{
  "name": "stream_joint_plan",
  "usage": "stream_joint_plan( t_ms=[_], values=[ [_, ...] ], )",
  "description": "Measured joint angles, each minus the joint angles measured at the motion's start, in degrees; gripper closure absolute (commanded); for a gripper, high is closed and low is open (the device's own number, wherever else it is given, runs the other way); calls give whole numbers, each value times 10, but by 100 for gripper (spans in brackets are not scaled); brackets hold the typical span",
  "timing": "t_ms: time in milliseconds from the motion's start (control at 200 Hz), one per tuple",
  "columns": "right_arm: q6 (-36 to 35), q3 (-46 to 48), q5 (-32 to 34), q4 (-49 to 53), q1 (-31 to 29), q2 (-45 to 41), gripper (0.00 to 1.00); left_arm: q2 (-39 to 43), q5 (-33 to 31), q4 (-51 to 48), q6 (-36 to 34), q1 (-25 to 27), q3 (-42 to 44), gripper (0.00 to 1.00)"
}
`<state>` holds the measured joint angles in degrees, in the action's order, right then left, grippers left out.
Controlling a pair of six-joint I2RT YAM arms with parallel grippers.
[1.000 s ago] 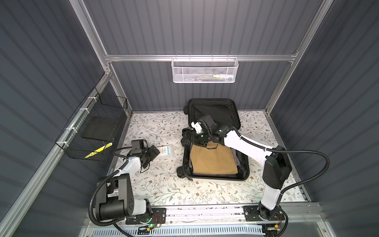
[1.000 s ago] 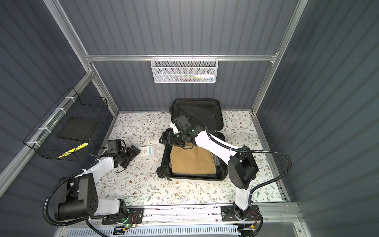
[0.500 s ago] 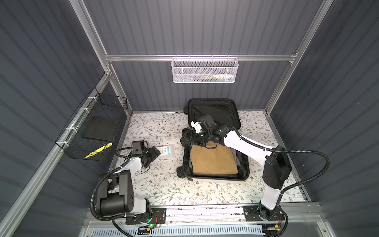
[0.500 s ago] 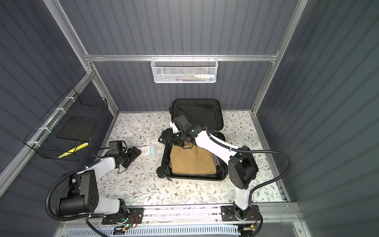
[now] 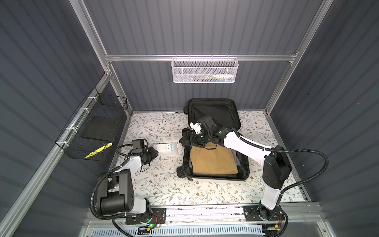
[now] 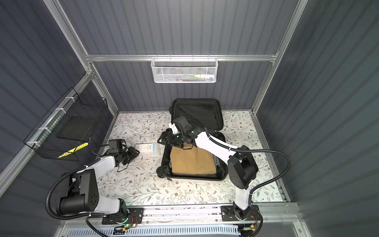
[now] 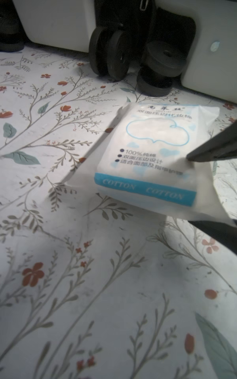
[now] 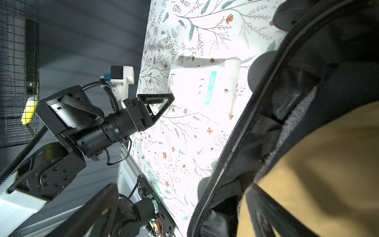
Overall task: Pack the luggage
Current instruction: 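Close the left gripper on the white cotton-pad packet and lift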
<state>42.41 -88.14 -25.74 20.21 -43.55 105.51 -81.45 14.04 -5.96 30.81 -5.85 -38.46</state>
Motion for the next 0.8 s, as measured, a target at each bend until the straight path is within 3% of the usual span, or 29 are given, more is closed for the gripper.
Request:
stream_joint_plan(
  t_ms=[85, 210, 490, 800],
  values=[
    [0, 0, -2, -4, 0, 0, 1, 13, 4, -6, -4, 0, -7, 66],
    [1, 0, -7, -6, 0, 0, 1, 26, 11, -13, -6, 0, -19, 79],
    [2, 1, -11, -9, 2, 0, 1, 29, 24, -24, -12, 0, -39, 100],
    [3, 4, -13, -12, 5, 0, 1, 29, 44, -22, -12, 0, -48, 100]
  ],
)
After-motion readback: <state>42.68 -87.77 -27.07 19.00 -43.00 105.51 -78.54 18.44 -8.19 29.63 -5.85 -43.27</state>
